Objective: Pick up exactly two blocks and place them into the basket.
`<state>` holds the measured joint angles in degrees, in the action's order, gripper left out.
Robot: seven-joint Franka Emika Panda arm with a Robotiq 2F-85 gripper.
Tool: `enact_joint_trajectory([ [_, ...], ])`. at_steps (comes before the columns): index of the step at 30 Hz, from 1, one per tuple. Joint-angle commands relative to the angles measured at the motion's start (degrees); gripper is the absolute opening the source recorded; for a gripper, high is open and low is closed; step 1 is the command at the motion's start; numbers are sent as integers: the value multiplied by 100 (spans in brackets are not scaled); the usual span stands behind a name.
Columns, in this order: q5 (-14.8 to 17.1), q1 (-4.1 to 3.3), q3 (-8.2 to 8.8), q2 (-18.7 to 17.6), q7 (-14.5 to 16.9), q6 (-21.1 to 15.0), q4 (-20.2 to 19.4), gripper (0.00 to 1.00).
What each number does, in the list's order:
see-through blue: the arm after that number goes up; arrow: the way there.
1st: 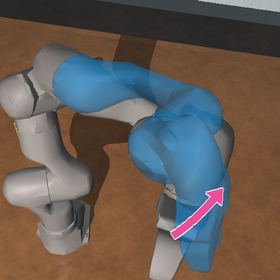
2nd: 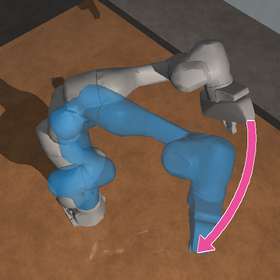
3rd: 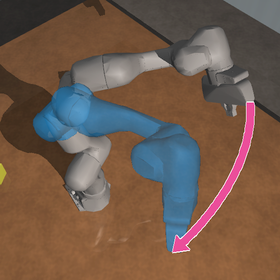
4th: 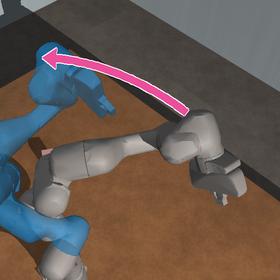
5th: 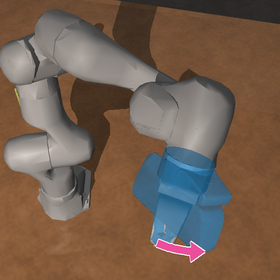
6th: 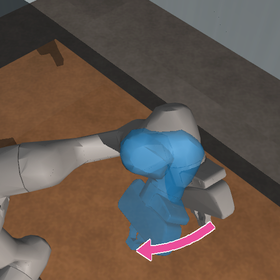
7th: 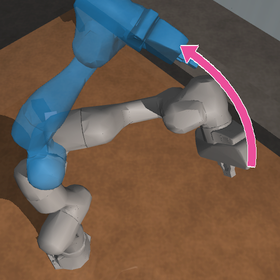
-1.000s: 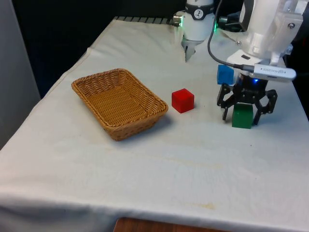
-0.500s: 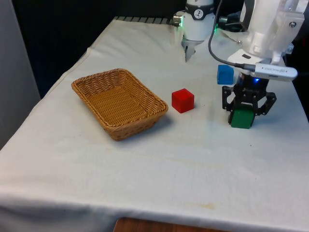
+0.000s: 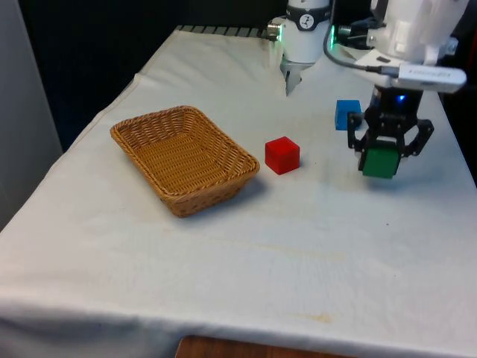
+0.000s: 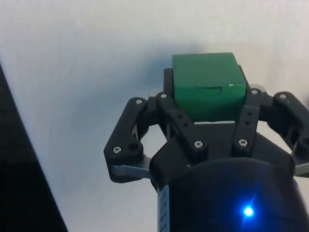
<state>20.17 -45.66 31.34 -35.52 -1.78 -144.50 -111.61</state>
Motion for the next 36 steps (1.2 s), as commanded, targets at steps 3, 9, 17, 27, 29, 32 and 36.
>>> enact_joint_trajectory([
  [3, -52, 0, 6, 97, -34, 46, -29, 0],
  [9, -286, -57, 86, 470, -143, 229, -132, 0],
  [17, -470, -34, 109, 808, -183, 424, -160, 0],
  [27, -476, 52, 264, 1100, 74, 476, -252, 0],
  [29, -453, 80, 309, 1152, 183, 447, -292, 0],
  [32, -413, 120, 350, 1169, 304, 401, -332, 0],
  [36, -390, 160, 401, 1180, 487, 338, -395, 0],
])
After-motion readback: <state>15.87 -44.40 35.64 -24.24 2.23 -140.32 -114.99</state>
